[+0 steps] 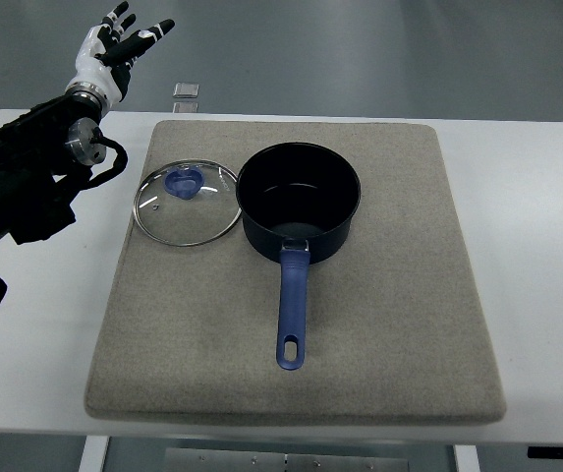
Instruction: Open pot lid and place left with left hand
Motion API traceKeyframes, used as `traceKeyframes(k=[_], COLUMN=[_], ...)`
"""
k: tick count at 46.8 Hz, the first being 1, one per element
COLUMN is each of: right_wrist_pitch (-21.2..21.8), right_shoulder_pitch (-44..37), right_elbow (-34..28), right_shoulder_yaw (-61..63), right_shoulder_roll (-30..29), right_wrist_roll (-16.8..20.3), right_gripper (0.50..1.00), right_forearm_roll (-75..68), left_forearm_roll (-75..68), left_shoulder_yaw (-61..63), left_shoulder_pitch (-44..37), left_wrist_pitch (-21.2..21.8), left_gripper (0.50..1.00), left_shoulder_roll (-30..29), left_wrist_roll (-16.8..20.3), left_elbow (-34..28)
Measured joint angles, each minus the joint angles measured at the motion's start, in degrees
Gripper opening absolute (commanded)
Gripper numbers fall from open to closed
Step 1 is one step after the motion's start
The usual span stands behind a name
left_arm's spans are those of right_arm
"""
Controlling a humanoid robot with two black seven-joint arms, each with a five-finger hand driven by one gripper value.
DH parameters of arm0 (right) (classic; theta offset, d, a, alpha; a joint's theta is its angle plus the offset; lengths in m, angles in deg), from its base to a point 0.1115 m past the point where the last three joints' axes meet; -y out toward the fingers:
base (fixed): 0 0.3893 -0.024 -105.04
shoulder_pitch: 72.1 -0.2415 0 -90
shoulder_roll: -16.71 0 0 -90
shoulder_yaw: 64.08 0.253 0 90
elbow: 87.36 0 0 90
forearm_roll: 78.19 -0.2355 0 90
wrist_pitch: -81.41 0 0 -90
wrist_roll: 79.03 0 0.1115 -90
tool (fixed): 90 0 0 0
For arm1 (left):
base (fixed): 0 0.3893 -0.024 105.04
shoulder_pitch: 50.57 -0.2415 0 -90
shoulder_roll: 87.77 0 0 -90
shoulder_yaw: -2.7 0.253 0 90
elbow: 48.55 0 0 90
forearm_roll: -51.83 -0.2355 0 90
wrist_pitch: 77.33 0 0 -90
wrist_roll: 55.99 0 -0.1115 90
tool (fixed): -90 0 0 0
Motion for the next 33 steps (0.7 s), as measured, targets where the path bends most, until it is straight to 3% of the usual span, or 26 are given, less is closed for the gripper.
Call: traceKeyframes(k=[13, 33], right_wrist_pitch=[0.0, 0.0], right_shoulder_pitch=[0.0, 0.0], right_elbow=[0.0, 0.0], right_shoulder_yaw=[0.0, 0.0], right_shoulder_roll=[0.0, 0.0], right_wrist_roll=[0.0, 0.0], right_gripper=[0.917, 0.917], right_forearm_roll=[0.0, 0.0], left_forearm_roll=[8.5, 7.6], left_shoulder_yaw=[-5.4, -5.0], left_shoulder_pitch=[-0.6, -2.6], left_wrist_pitch=[-3.5, -4.4], left_gripper=[0.975, 0.984], left_shoulder_roll=[-0.2, 3.7], left_wrist_roll=[0.1, 0.3], left_elbow=[-1.5, -8.0])
